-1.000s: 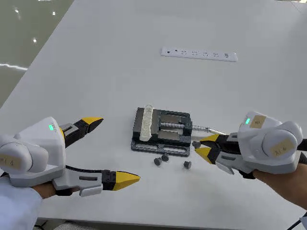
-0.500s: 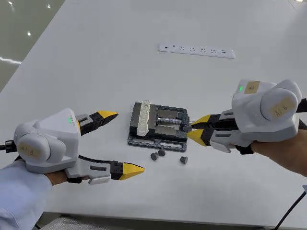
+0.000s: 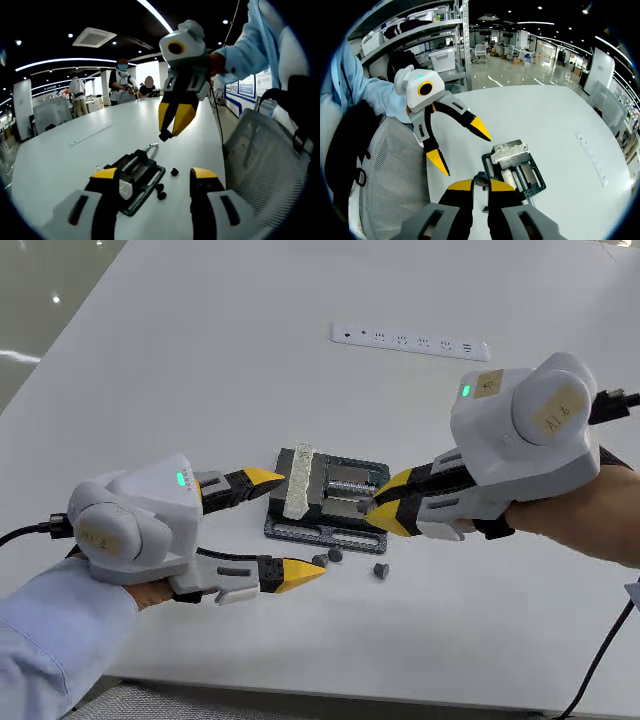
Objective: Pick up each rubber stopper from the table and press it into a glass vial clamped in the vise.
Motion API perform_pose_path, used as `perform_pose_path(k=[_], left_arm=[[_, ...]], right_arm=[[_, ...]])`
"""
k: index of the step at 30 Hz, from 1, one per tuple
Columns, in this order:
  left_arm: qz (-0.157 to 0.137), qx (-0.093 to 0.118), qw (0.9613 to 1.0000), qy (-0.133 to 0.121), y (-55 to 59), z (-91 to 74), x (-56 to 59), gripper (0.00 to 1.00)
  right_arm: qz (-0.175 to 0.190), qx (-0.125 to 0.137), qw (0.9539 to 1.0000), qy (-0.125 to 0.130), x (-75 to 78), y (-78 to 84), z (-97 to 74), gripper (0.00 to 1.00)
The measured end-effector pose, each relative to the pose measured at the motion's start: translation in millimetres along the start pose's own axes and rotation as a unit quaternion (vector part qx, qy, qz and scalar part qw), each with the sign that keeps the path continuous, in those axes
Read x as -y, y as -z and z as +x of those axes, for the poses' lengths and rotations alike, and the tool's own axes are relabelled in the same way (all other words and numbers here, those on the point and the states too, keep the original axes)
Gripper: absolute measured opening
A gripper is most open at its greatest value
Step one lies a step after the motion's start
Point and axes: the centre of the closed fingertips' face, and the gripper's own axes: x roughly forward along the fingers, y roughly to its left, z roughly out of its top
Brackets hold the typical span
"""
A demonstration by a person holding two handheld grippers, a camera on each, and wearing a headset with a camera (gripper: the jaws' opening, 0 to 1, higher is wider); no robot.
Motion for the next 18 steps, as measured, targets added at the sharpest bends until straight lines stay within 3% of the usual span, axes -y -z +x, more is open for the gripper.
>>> perform_pose_path(k=[2,7,18], left_arm=[[-0.008,0.009,0.9999,0.005,-3.9,2.3,3.0,0.52],[0.006,0.003,0.9999,0.012,-4.5,8.0,7.5,0.42],[0.008,0.015,0.9994,0.029,-12.0,9.6,13.9,0.23]], right_arm=[[0.000,-0.006,0.9999,-0.008,-2.4,-1.4,1.0,0.07],[-0.004,-0.019,0.9995,-0.023,-8.5,-5.6,3.5,0.07],[0.002,-0.064,0.9967,-0.050,-15.1,-5.1,10.0,0.07]])
